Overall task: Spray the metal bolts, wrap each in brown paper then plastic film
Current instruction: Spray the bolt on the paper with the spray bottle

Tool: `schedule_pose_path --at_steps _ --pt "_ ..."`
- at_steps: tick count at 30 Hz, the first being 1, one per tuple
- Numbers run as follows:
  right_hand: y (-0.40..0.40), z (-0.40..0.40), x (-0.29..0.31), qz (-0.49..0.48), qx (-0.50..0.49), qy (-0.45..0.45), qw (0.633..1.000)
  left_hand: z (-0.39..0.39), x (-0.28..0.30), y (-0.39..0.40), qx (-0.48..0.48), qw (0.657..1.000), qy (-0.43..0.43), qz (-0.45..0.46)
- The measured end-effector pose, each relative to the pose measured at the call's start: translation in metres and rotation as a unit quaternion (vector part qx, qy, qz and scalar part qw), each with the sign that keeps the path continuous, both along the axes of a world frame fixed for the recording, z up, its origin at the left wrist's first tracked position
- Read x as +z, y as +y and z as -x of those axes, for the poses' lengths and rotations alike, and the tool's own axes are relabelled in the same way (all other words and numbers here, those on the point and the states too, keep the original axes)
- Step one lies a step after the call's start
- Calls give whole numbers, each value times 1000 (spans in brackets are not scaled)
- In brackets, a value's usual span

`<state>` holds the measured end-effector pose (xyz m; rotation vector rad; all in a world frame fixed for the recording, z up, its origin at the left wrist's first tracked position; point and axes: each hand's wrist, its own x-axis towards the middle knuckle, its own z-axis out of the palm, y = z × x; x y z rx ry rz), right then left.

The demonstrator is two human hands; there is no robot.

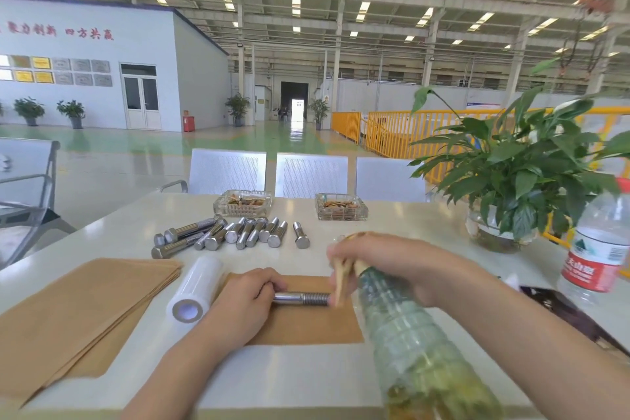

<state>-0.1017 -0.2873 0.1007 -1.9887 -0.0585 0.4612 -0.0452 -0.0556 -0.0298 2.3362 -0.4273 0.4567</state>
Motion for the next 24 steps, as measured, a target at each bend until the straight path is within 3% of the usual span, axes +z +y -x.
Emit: schedule_pose_path --at_steps 3,6,9,12,24 --pt "24 8 -11 59 28 48 997 3 2 -1 0 1000 12 14" --pt "40 5 -25 111 -9 9 994 4 2 0 1 1000 11 28" --pt "51 8 -27 201 15 -38 979 5 1 0 6 999 12 48" --pt "53 12 -21 165 -8 -41 986 6 1 0 2 999 8 49" --pt "36 8 -20 262 -46 -88 960 7 -1 1 7 999 20 41"
